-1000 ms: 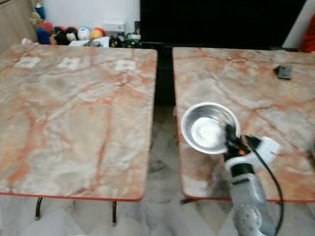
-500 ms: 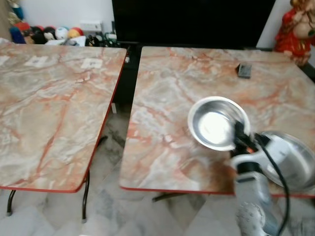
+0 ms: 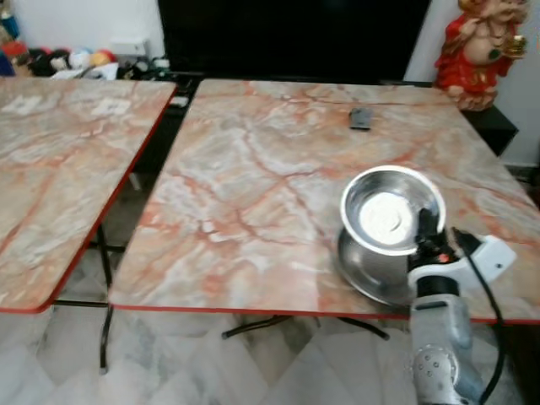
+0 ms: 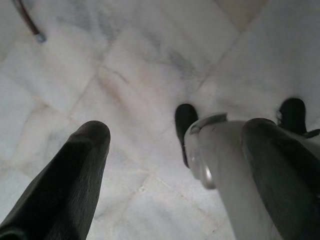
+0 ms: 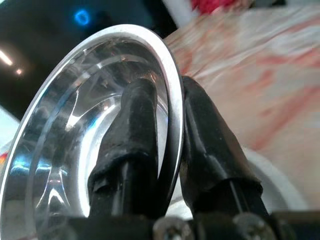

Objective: Setting the table

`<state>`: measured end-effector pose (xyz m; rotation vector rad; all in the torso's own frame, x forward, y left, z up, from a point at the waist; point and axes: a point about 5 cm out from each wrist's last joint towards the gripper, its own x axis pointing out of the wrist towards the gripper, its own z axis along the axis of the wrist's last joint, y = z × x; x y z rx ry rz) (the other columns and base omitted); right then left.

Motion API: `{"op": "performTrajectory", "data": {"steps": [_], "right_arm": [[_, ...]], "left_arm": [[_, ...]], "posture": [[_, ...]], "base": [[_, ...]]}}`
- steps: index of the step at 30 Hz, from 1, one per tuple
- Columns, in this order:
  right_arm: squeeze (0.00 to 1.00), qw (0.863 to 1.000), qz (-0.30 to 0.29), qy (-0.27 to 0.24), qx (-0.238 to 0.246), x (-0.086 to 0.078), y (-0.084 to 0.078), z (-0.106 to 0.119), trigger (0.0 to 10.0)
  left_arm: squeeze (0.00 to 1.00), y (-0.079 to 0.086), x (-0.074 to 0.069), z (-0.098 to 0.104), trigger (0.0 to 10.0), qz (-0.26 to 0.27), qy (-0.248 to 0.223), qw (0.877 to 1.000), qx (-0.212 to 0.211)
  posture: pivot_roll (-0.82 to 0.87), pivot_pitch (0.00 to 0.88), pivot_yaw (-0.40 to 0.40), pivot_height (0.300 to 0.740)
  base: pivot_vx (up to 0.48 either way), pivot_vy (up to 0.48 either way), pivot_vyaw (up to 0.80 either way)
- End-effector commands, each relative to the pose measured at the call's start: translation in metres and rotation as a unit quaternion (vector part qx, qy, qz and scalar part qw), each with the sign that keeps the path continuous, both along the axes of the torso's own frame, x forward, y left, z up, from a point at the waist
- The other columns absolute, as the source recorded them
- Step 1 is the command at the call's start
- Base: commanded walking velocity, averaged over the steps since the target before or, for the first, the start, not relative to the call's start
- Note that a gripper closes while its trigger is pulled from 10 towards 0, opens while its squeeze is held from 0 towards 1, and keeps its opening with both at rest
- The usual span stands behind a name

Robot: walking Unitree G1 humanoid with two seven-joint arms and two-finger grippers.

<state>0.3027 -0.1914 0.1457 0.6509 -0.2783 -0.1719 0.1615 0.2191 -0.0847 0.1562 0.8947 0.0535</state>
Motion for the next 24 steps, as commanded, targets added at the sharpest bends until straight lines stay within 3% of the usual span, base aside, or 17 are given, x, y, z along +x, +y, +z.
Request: {"op": "performTrajectory", "data": {"steps": [1, 6, 11, 24], "right_arm": [[0.00, 1.000, -0.012, -0.010, 0.009, 0.002, 0.000, 0.006, 10.0], [0.00, 0.999, -0.032, -0.004, 0.012, 0.005, -0.004, 0.007, 10.0], [0.00, 0.997, -0.057, 0.028, 0.051, 0.009, -0.010, -0.002, 10.0], [0.00, 0.989, -0.071, 0.074, 0.105, 0.018, -0.004, -0.017, 10.0]], "left_arm": [[0.00, 0.008, -0.008, -0.002, 10.0, 0.005, 0.016, 1.000, 0.008], [0.00, 0.009, -0.008, -0.002, 10.0, 0.006, 0.017, 1.000, 0.009], [0.00, 0.009, -0.008, -0.002, 10.0, 0.006, 0.018, 1.000, 0.009], [0.00, 0.012, -0.009, -0.002, 10.0, 0.006, 0.020, 1.000, 0.013]], "posture": [[0.01, 0.119, -0.048, 0.740], [0.01, 0.119, -0.046, 0.740], [0.01, 0.118, -0.045, 0.740], [0.02, 0.120, -0.033, 0.740]], "base": [[0.000, 0.000, 0.00], [0.000, 0.000, 0.00], [0.000, 0.000, 0.00], [0.000, 0.000, 0.00]]}}
